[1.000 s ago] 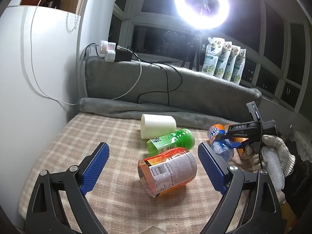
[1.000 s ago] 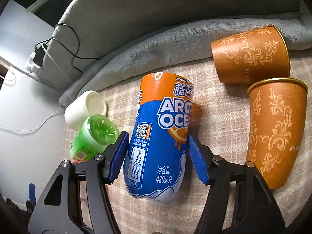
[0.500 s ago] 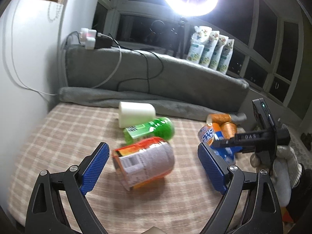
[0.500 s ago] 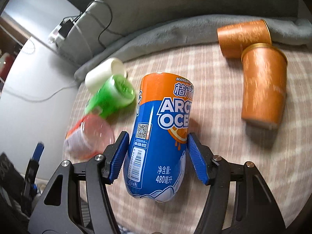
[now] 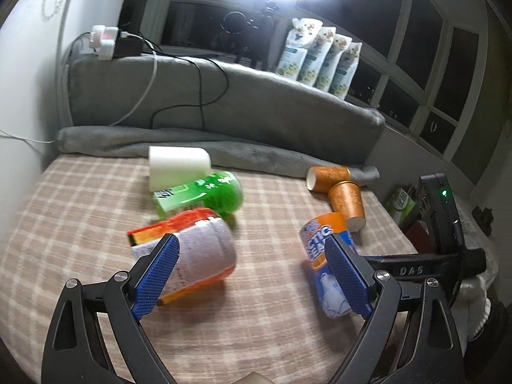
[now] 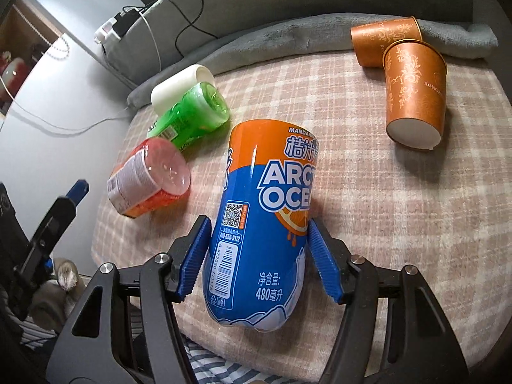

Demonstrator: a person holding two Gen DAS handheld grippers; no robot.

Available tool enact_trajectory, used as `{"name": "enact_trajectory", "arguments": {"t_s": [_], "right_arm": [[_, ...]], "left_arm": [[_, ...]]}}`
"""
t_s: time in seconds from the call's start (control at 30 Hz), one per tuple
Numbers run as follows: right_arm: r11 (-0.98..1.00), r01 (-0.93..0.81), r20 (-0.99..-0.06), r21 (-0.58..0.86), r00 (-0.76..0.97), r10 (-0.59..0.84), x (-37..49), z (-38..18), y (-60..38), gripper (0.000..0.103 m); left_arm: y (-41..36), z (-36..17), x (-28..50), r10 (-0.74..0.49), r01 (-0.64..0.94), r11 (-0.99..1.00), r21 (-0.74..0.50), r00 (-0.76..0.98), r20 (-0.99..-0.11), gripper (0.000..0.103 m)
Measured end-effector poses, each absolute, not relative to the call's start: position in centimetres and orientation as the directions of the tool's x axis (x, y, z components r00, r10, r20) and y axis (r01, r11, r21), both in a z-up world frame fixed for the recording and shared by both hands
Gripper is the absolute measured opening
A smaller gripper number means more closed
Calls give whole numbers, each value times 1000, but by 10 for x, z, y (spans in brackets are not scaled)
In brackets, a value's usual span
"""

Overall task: Flip cup upright
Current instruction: 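Lift the bottle with the right tool and carry it toward the left tool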

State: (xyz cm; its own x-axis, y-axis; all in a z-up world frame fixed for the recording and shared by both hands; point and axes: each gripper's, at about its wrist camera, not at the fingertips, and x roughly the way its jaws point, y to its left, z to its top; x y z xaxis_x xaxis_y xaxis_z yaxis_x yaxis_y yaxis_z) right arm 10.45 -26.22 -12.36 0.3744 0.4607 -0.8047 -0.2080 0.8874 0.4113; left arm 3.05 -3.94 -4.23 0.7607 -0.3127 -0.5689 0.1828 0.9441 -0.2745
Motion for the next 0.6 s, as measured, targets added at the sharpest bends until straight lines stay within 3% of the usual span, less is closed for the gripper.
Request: {"name": "enact_trajectory", "arguments": {"t_s": [0.6], "right_arm": [[915, -184, -816, 360, 414, 404, 94, -127, -271, 66]], "left_arm": [[-63, -61, 58, -439, 236, 894, -382, 632, -639, 92]]}}
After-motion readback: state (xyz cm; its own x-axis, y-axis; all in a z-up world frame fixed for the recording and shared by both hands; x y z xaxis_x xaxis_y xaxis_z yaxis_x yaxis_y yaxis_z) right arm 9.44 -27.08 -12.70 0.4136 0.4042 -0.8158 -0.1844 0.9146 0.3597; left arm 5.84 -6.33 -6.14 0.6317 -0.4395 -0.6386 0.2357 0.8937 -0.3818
